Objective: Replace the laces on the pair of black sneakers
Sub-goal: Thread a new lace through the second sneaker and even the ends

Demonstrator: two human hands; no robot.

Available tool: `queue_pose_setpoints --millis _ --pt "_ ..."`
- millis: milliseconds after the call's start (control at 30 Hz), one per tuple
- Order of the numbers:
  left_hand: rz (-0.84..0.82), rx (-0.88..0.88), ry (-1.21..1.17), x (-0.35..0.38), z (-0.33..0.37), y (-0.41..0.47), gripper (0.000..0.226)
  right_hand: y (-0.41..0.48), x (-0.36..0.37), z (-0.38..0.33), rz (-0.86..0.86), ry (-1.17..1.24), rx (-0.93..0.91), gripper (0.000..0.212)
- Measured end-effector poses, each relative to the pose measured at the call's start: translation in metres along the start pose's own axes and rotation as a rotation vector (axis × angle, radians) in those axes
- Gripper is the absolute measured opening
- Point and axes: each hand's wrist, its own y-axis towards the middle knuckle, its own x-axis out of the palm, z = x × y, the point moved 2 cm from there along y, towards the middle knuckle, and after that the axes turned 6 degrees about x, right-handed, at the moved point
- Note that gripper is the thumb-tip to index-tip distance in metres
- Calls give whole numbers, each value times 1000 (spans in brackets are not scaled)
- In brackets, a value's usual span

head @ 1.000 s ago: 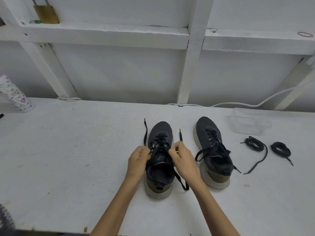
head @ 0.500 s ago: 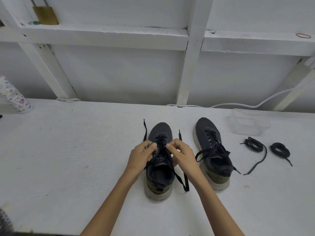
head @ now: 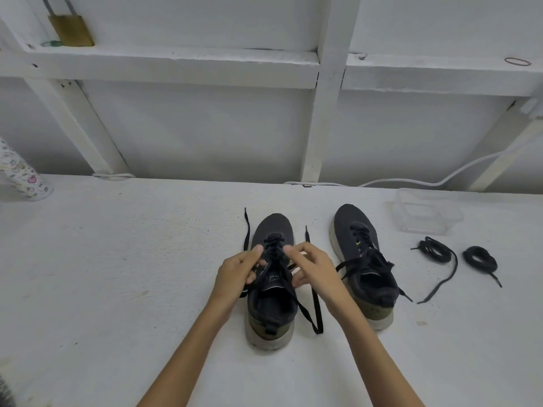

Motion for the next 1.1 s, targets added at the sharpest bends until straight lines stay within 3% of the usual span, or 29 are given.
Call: queue_pose_setpoints --millis 100,400,500,600,667,733,833,900,1000,1100 --pt "-2 35 15 7 4 1 33 1 3 1 26 -165 -115 25" --pt "129 -192 -475 7 -13 -10 32 3 1 9 11 168 24 22" --pt "80 -82 -326 2 -10 -11 30 3 1 11 1 76 31 29" --pt "2 9 -208 -8 -3 -13 25 -9 -4 17 -59 -33 47 58" --pt "-111 3 -123 -16 -3 -17 33 -19 -8 27 -121 -196 71 70" --pt "-235 -17 -46 -23 -4 -21 41 -26 -12 34 -228 -209 118 64" --pt "-309 -15 90 -35 0 -23 54 -29 -21 26 -357 -91 111 34" --pt "-322 17 249 -40 5 -21 58 -30 -29 9 -337 -39 70 21" --pt "-349 99 432 -37 10 -25 57 -30 -34 -21 -235 -83 -29 18" --pt "-339 177 457 -38 19 -27 46 -31 -26 -44 -202 -152 -132 17"
